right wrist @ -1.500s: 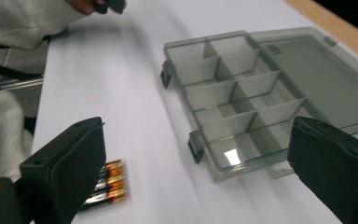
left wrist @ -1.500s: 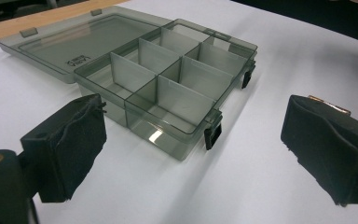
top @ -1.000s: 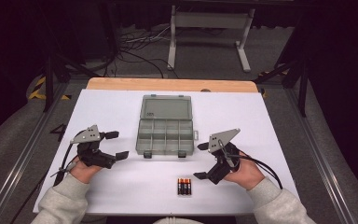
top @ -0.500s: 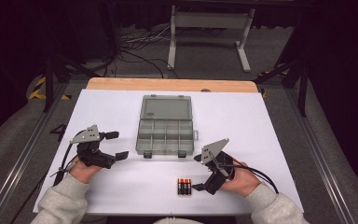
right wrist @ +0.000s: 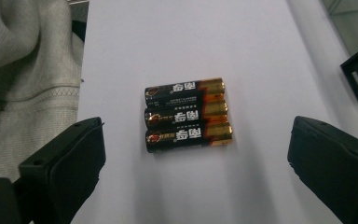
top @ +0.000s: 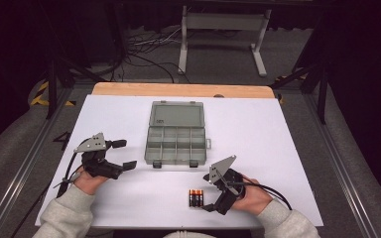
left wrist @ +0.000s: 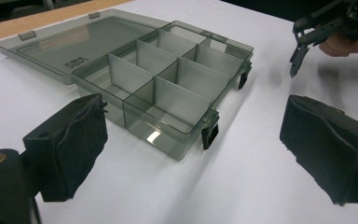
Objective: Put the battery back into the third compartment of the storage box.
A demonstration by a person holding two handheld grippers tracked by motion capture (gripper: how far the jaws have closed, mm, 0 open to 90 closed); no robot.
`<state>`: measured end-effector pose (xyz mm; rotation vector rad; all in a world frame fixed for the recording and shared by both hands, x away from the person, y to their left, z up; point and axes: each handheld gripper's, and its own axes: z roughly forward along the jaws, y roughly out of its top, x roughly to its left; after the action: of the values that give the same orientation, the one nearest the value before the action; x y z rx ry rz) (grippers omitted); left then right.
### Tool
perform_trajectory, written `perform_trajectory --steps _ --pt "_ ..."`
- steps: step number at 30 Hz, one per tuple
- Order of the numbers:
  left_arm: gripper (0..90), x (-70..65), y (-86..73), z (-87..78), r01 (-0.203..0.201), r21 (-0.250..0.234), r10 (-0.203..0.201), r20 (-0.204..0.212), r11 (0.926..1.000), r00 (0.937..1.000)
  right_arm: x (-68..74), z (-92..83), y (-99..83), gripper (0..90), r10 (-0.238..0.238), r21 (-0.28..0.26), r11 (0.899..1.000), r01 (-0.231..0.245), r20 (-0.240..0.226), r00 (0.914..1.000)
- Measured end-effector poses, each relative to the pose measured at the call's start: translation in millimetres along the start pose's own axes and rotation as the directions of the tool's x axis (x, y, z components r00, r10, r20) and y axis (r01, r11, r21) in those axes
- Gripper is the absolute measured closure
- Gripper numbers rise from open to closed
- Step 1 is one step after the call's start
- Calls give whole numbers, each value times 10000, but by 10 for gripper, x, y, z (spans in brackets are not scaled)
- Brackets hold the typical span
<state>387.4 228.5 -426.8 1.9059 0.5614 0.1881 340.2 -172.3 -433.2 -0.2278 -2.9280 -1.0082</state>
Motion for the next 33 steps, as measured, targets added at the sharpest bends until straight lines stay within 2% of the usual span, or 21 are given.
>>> perform_trajectory --steps 13,22,25,29,30,33 --pt "80 0 0 -1 19 5 -19 34 10000 10000 51 196 -28 46 -104 419 9991 117 -302 9995" --pt "80 1 0 0 20 7 -20 31 10000 10000 63 204 -21 58 -304 455 9985 311 -167 9994" --pt "80 3 -3 3 42 -10 -42 55 10000 10000 77 206 -4 81 -426 491 9979 429 -65 9991" --pt "80 8 -3 -6 69 -10 -69 68 10000 10000 94 199 6 198 -695 556 9961 683 191 9974" --pt "80 8 -3 -6 69 -10 -69 68 10000 10000 94 199 6 198 -695 556 9961 683 191 9974" --pt "80 10 -3 -8 50 -14 -50 52 10000 10000 98 188 4 276 -889 609 9944 865 388 9953"
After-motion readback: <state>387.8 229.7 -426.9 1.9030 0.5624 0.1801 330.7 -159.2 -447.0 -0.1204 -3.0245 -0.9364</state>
